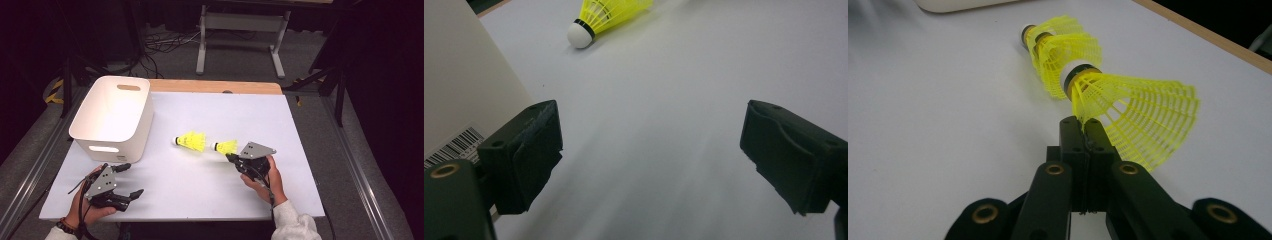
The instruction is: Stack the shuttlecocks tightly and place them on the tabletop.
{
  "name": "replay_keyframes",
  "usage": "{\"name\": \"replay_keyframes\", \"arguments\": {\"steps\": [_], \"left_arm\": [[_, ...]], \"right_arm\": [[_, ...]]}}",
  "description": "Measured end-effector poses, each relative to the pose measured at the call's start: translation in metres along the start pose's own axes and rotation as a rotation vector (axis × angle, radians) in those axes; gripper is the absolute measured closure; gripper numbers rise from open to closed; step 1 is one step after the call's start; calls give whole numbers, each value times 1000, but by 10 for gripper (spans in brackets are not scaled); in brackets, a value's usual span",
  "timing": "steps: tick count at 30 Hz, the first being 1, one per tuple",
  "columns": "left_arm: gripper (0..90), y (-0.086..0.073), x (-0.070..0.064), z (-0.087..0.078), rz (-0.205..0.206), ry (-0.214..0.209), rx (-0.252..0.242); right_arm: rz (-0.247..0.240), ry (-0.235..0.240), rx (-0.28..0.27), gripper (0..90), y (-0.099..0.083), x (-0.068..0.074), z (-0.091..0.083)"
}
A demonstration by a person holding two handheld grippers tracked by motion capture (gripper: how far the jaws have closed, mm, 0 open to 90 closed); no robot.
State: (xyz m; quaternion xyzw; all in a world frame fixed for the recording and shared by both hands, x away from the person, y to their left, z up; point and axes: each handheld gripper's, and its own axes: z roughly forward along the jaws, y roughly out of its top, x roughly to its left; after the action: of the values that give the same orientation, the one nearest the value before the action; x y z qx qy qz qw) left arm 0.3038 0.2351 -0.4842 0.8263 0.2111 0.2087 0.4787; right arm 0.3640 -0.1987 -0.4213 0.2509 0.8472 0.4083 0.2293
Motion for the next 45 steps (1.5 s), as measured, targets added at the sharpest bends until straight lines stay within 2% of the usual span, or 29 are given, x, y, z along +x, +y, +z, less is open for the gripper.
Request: {"name": "replay_keyframes", "arguments": {"steps": [9,14,20,26,30,37,45], "left_arm": [[109,0,-1,1,7,0,9],[109,0,-2,1,5,-2,6],[109,0,-1,1,6,-5,7],[109,0,-1,1,10,-5,9],[109,1,-2,1,14,-6,10],[110,0,-2,3,10,-7,14],[111,0,-2,4,12,-13,24]], "right_arm": [[-25,53,19,900,4,6,19],[-16,72,23,900,6,3,31],[15,84,8,900,10,-7,41],[17,100,4,900,11,-7,40],[2,103,19,900,9,-4,41],[33,93,22,900,7,-14,41],[20,106,23,900,17,-22,50]]}}
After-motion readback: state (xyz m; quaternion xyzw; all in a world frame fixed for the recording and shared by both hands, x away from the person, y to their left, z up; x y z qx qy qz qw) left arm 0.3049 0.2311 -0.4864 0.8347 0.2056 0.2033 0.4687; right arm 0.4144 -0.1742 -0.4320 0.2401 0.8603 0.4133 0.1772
